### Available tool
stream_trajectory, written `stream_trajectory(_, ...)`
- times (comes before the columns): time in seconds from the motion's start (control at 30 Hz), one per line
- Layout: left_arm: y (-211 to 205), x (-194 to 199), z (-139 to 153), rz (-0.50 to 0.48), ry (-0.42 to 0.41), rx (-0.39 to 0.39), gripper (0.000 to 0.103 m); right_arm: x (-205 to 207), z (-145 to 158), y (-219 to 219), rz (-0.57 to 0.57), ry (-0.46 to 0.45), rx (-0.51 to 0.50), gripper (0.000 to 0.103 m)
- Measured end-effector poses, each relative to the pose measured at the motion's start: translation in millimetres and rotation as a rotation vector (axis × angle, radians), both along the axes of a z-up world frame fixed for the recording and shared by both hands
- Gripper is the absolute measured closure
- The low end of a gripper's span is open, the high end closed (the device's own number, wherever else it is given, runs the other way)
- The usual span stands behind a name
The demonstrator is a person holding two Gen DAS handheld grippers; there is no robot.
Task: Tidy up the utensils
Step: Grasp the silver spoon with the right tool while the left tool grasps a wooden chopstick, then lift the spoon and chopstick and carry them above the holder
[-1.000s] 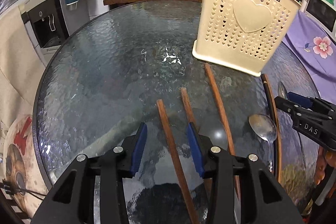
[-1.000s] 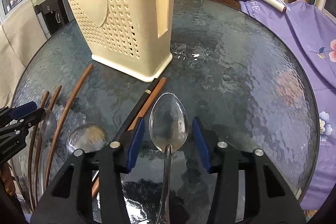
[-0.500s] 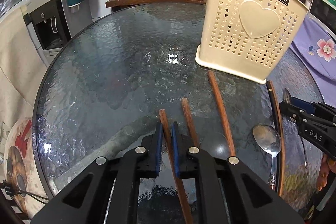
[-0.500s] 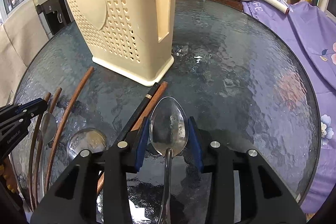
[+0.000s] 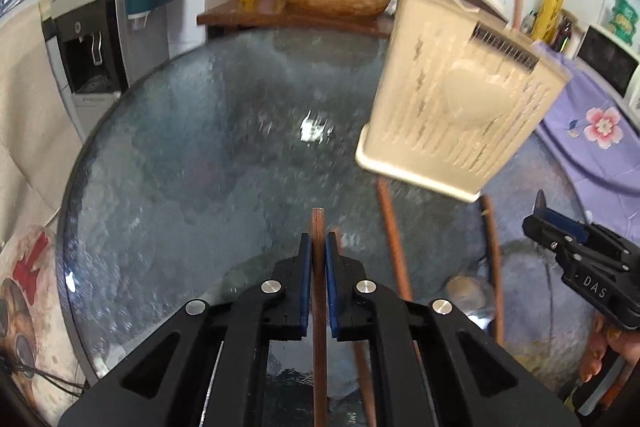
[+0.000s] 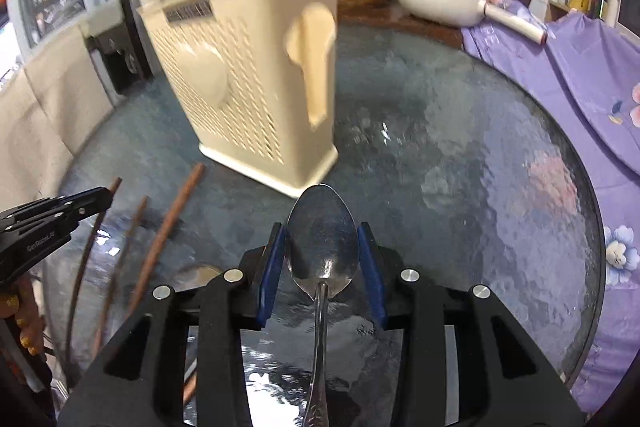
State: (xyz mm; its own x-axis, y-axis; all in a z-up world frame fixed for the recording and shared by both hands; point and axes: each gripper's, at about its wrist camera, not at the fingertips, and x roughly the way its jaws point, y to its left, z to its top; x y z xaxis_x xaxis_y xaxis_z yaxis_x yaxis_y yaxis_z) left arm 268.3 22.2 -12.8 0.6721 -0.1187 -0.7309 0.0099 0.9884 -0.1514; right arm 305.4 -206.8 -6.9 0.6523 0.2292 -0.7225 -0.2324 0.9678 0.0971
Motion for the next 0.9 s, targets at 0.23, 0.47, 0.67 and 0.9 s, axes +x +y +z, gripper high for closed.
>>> stream_trajectory(0.23,3.8,-14.6,53.5,-0.025,-0.135,-0.035,0.096,-13.3,44.9,-6.0,0.068,-0.097,0.066,0.065)
stream_trajectory(0.47,8.5,-31.5,94.2,-0.05,-0.23,-0.058,0.096,-28.6,79.3,-16.8,0.123,-0.123,0.206,0.065)
stream_trajectory(0.67,6.5,-47.6,117.5,-0.057,-0.297,-0.056,0.096,-42.1,98.0,-12.7,0.174,-0.167,0.254,0.065)
stream_trajectory(0.9,6.4,-52.0,127.8,-0.07,-0.322,-0.069,0.096,-46.3,103.4,-6.3,0.198,-0.176,0.267,0.065)
